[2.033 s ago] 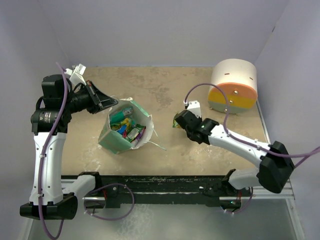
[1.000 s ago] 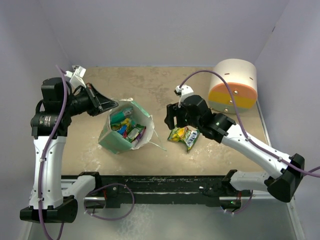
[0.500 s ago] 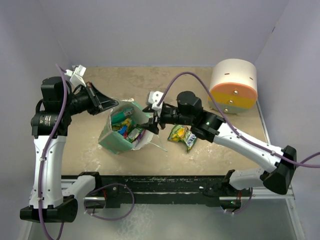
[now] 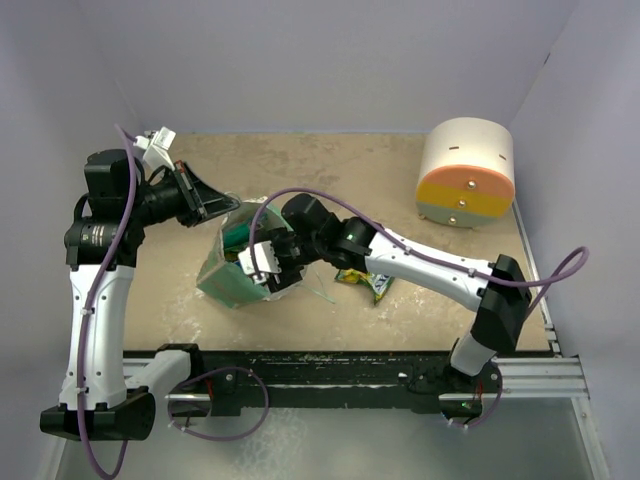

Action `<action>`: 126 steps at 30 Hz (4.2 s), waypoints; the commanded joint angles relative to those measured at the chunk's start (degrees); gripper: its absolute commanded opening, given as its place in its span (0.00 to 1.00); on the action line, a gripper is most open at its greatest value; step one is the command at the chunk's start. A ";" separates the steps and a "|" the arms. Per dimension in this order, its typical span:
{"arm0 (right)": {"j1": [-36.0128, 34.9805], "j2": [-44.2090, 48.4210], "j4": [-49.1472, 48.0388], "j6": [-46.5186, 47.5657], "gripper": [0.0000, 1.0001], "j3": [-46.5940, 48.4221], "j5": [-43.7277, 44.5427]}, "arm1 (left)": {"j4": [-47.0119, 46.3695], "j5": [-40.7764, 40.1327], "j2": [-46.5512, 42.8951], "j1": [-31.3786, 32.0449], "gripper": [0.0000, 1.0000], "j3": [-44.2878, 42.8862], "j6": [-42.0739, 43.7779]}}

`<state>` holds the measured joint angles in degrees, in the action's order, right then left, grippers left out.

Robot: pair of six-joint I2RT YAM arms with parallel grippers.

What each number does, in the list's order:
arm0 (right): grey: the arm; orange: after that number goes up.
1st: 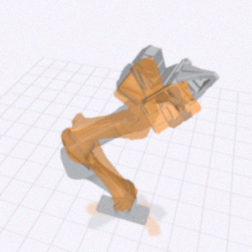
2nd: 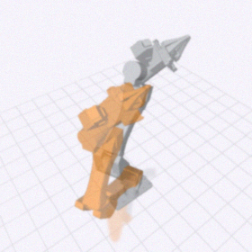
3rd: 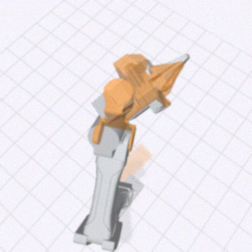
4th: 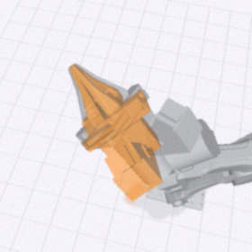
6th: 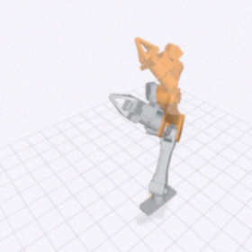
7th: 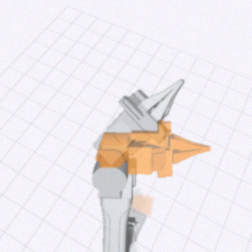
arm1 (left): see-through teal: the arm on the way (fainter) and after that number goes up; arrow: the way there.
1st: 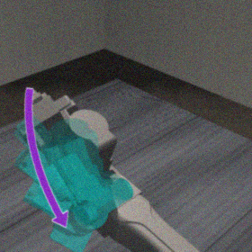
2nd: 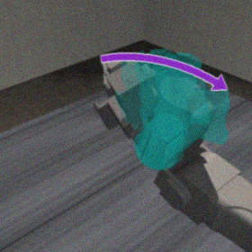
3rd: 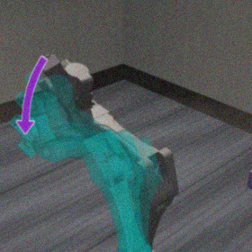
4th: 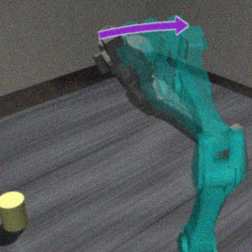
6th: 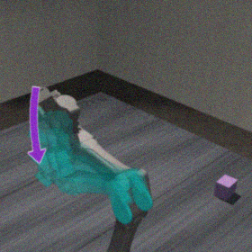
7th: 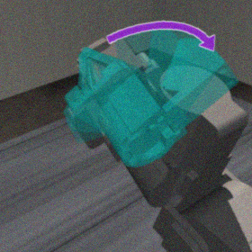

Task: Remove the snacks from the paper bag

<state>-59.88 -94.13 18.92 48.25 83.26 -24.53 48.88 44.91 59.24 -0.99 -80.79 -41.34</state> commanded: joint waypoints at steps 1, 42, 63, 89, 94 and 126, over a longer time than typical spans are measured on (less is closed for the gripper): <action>0.20 -1.73 1.58 9.68 0.69 3.88 2.23 | -2.66 2.63 -0.64 0.12 0.00 -1.92 0.69; 1.52 -16.74 -13.64 6.88 0.41 5.76 3.21 | -0.49 4.63 0.87 0.10 0.00 -5.19 -0.02; 1.52 -2.69 -18.15 -9.41 0.00 -2.42 5.97 | -1.68 2.09 -0.27 0.12 0.00 -4.23 1.68; 1.52 -2.48 -19.17 -28.03 0.29 -4.57 14.78 | -2.33 2.00 -1.86 0.12 0.00 -3.41 0.03; 1.52 -1.15 -18.77 -25.82 0.40 -6.84 15.46 | -0.96 1.17 -2.46 0.09 0.00 -3.48 0.33; 1.52 10.91 -12.07 -35.24 0.00 -4.84 20.15 | 2.54 -0.14 -1.11 0.12 0.00 -6.08 3.04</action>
<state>-58.48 -88.99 8.32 16.58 75.18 -6.59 53.10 44.71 58.50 -0.99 -84.14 -39.38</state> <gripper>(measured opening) 0.035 0.010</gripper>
